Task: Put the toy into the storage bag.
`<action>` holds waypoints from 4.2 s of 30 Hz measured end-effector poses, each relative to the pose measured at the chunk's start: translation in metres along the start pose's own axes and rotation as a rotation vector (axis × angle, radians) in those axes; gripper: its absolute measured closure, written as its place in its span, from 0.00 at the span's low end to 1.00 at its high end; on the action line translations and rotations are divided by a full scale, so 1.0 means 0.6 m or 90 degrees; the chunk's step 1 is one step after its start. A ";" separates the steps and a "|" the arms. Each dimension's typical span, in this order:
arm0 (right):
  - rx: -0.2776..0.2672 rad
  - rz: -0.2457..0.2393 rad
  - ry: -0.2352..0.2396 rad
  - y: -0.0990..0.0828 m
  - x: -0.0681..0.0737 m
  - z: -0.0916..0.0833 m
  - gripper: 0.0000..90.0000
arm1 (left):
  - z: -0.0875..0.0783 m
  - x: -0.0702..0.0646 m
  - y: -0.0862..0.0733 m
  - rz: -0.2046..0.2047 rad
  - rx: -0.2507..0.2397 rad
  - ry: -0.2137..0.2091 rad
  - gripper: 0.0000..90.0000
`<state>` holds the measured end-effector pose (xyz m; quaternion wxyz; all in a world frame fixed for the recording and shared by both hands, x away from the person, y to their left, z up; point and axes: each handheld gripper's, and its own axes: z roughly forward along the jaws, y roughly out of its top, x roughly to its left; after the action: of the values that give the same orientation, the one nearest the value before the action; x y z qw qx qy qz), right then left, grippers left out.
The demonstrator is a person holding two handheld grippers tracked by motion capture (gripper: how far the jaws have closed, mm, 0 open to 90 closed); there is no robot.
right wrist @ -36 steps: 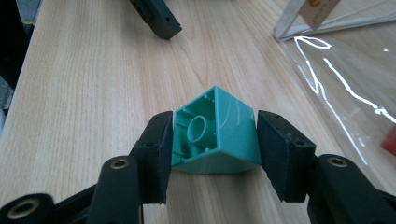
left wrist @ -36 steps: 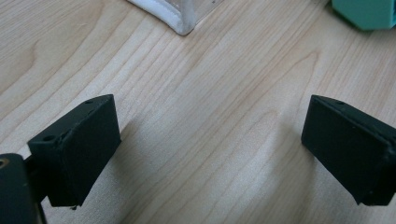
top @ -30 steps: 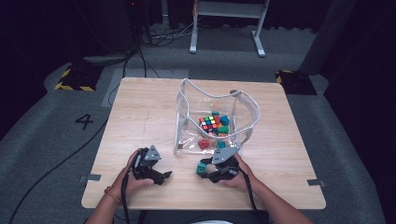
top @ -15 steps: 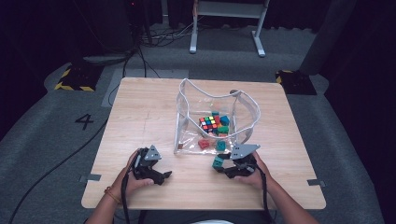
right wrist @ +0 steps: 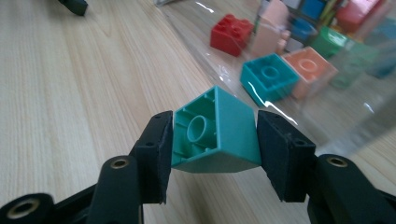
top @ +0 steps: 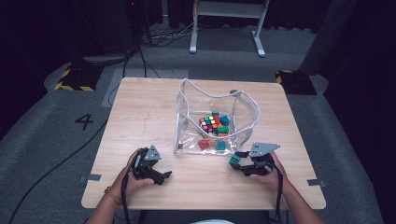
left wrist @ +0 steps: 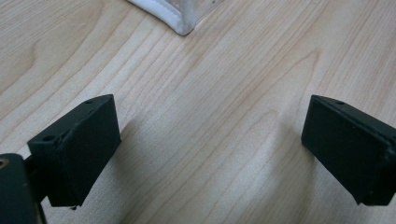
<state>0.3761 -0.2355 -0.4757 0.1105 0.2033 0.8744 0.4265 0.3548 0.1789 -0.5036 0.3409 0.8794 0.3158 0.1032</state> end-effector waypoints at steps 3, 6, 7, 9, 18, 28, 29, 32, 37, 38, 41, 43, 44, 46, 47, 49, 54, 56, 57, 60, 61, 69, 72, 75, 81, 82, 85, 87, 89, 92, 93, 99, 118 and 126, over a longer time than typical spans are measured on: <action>0.004 0.013 -0.010 -0.008 -0.006 -0.011 0.53 | 0.000 0.000 0.000 0.000 0.000 0.000 0.05; -0.001 0.021 -0.020 -0.015 -0.012 -0.023 0.53 | 0.000 0.000 0.000 0.000 0.000 0.000 0.05; -0.006 0.024 -0.026 -0.018 -0.014 -0.026 0.53 | 0.000 0.000 0.000 0.000 0.000 0.000 0.05; -0.004 0.029 -0.035 -0.023 -0.020 -0.034 0.53 | 0.000 0.000 0.000 0.000 0.000 0.000 0.05; -0.020 0.059 -0.078 -0.042 -0.051 -0.071 0.53 | 0.000 0.000 0.000 0.000 0.000 0.000 0.05; -0.065 0.114 -0.132 -0.035 -0.119 -0.122 0.53 | 0.000 0.000 0.000 0.000 0.000 0.000 0.05; -0.068 0.112 -0.140 -0.030 -0.126 -0.128 0.53 | 0.000 0.000 0.000 0.000 0.000 0.000 0.05; -0.069 0.107 -0.168 -0.011 -0.150 -0.143 0.53 | 0.000 0.000 0.000 0.000 0.000 0.000 0.05; -0.073 0.106 -0.203 0.032 -0.191 -0.166 0.53 | -0.001 0.000 0.000 0.002 0.004 0.003 0.05; -0.077 0.106 -0.206 0.041 -0.198 -0.170 0.53 | -0.001 0.000 0.000 0.001 0.005 0.002 0.05; -0.082 0.105 -0.219 0.068 -0.215 -0.182 0.53 | 0.000 0.001 0.001 0.005 0.002 0.000 0.05; -0.087 0.099 -0.229 0.086 -0.223 -0.188 0.53 | 0.000 0.000 0.001 0.002 0.003 0.001 0.05; -0.091 0.099 -0.233 0.096 -0.226 -0.192 0.53 | 0.000 0.001 0.001 0.004 0.002 0.001 0.05; -0.097 0.092 -0.237 0.116 -0.231 -0.197 0.53 | 0.000 0.001 0.001 0.004 0.003 0.001 0.05; -0.101 0.090 -0.238 0.126 -0.232 -0.199 0.53 | 0.000 0.000 0.001 0.001 0.004 0.000 0.05; -0.105 0.081 -0.237 0.146 -0.234 -0.203 0.53 | 0.000 0.001 0.001 0.005 0.003 0.001 0.05; -0.106 0.065 -0.224 0.190 -0.235 -0.200 0.53 | 0.000 0.001 0.001 0.004 0.005 0.000 0.05; -0.090 0.044 -0.219 0.206 -0.235 -0.192 0.53 | 0.000 0.001 0.001 0.004 0.005 0.000 0.05; -0.085 0.042 -0.219 0.214 -0.232 -0.188 0.53 | 0.000 0.001 0.001 0.004 0.005 0.000 0.05; -0.094 0.033 -0.207 0.234 -0.226 -0.180 0.53 | 0.000 0.001 0.001 0.004 0.005 0.000 0.05; -0.099 0.029 -0.201 0.239 -0.223 -0.178 0.53 | 0.000 0.001 0.001 0.004 0.005 0.000 0.05; -0.103 -0.009 -0.155 0.279 -0.189 -0.149 0.53 | 0.001 0.001 0.001 0.000 0.004 -0.003 0.04; -0.089 -0.033 -0.135 0.291 -0.176 -0.133 0.53 | 0.001 0.001 0.002 0.002 0.004 0.000 0.04; -0.078 -0.050 -0.112 0.301 -0.163 -0.115 0.53 | 0.001 0.001 0.002 0.001 0.004 0.000 0.04; -0.072 -0.090 -0.058 0.321 -0.134 -0.084 0.53 | 0.001 0.000 0.002 0.001 0.004 0.000 0.04; -0.068 -0.098 -0.052 0.324 -0.129 -0.079 0.53 | 0.001 0.001 0.002 0.001 0.004 0.001 0.04; -0.051 -0.120 -0.038 0.332 -0.115 -0.064 0.53 | 0.001 0.000 0.002 0.001 0.004 0.000 0.04; -0.032 -0.134 -0.030 0.337 -0.106 -0.052 0.53 | 0.001 0.001 0.002 0.002 0.004 0.000 0.04; -0.007 -0.149 -0.028 0.341 -0.098 -0.040 0.53 | 0.001 0.000 0.002 0.001 0.004 0.000 0.04; 0.020 -0.171 -0.013 0.345 -0.089 -0.021 0.53 | 0.001 0.000 0.001 0.002 0.004 0.001 0.04; 0.033 -0.179 -0.007 0.346 -0.087 -0.015 0.53 | 0.001 0.000 0.001 0.002 0.004 0.001 0.04; 0.097 -0.208 0.016 0.349 -0.082 0.023 0.53 | 0.001 0.001 0.002 0.003 0.005 0.001 0.04; 0.296 -0.212 -0.002 0.336 -0.101 0.099 0.53 | 0.001 0.001 0.002 0.004 0.005 0.000 0.04; 0.379 -0.201 0.005 0.325 -0.112 0.107 0.53 | 0.001 0.001 0.002 0.002 0.004 0.000 0.04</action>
<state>0.5104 -0.1128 -0.3596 0.1075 0.0873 0.9817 0.1308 0.3558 0.1783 -0.5034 0.3379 0.8809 0.3150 0.1027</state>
